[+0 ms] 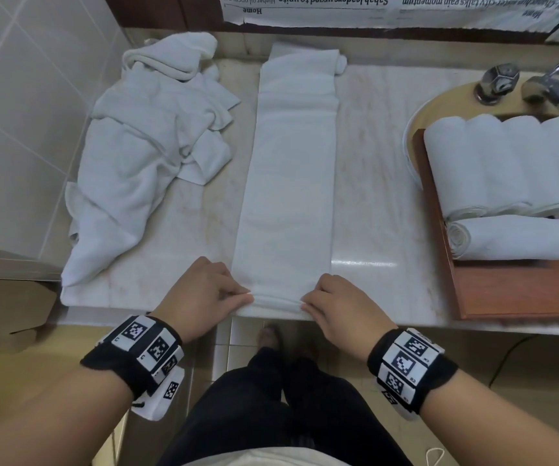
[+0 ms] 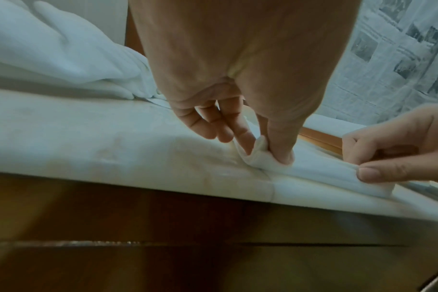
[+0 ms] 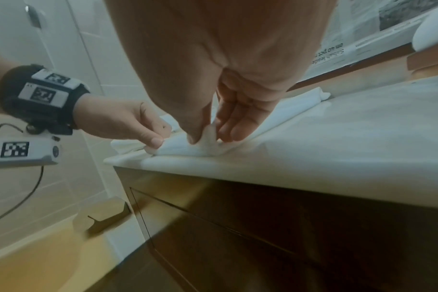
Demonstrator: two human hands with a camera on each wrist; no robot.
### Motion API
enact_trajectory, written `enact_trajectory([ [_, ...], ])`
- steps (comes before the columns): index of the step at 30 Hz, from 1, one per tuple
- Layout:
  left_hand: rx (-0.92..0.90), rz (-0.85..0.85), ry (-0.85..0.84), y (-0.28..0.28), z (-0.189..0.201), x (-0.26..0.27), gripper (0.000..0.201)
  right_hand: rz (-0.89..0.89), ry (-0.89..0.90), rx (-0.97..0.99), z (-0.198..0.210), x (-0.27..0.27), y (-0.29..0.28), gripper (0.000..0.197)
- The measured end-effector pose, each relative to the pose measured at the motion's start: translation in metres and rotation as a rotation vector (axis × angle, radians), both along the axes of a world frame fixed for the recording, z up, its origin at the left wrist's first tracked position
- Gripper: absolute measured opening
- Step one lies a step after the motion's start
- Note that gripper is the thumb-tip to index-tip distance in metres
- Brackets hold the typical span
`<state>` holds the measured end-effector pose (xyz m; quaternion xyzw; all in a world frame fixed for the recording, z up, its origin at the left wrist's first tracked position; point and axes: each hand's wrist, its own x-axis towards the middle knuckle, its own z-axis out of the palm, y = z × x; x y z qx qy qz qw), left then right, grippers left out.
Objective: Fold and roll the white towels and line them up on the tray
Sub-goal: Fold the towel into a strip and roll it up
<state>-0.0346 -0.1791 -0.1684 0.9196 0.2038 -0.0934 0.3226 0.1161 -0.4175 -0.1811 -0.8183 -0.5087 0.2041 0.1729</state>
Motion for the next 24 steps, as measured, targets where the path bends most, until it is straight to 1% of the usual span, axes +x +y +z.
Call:
enact_trajectory([
  [2,-0.104,0.098,0.046,0.002,0.002,0.002,0.011,-0.048,0.108,-0.069,0.005,0.003,0.003,0.020],
  [4,-0.187,0.179,0.111,0.002,0.004,0.004,0.007,-0.168,0.287,-0.126,0.016,0.010,0.007,0.012],
  [5,-0.206,0.200,0.127,0.001,0.005,0.007,0.007,-0.213,0.359,-0.137,0.020,0.013,0.009,0.007],
  [6,-0.206,0.207,0.129,0.000,0.005,0.009,0.006,-0.222,0.387,-0.146,0.023,0.016,0.012,0.005],
  [8,-0.165,0.218,0.094,-0.004,0.004,0.013,0.005,-0.174,0.323,-0.171,0.023,0.018,0.019,0.009],
  [9,-0.109,0.204,0.063,-0.007,0.004,0.014,0.005,-0.136,0.255,-0.174,0.022,0.017,0.021,0.013],
  [10,-0.009,0.145,0.025,-0.010,0.004,0.013,0.008,-0.092,0.159,-0.164,0.021,0.014,0.021,0.020],
  [12,0.218,-0.075,-0.094,-0.021,0.001,0.011,0.022,0.036,-0.071,-0.127,0.017,0.002,0.021,0.031],
  [13,0.308,-0.200,-0.155,-0.029,-0.002,0.008,0.027,0.092,-0.163,-0.098,0.015,-0.005,0.019,0.029],
  [14,0.368,-0.296,-0.204,-0.036,-0.004,0.005,0.026,0.128,-0.225,-0.055,0.012,-0.011,0.018,0.023],
  [15,0.408,-0.350,-0.261,-0.042,-0.006,0.001,0.022,0.147,-0.269,-0.009,0.008,-0.016,0.015,0.015],
  [16,0.418,-0.356,-0.306,-0.046,-0.010,-0.003,0.022,0.151,-0.295,0.037,0.004,-0.018,0.012,0.011],
  [17,0.424,-0.336,-0.355,-0.047,-0.014,-0.005,0.022,0.148,-0.310,0.077,0.001,-0.018,0.010,0.013],
  [20,0.439,-0.290,-0.437,-0.041,-0.025,-0.005,0.013,0.158,-0.324,0.184,-0.009,-0.012,0.007,0.017],
  [22,0.407,-0.331,-0.446,-0.032,-0.030,-0.002,0.012,0.164,-0.269,0.197,-0.010,-0.007,0.009,0.020],
  [24,0.366,-0.390,-0.406,-0.020,-0.030,0.005,0.011,0.137,-0.108,0.149,-0.005,0.001,0.012,0.025],
])
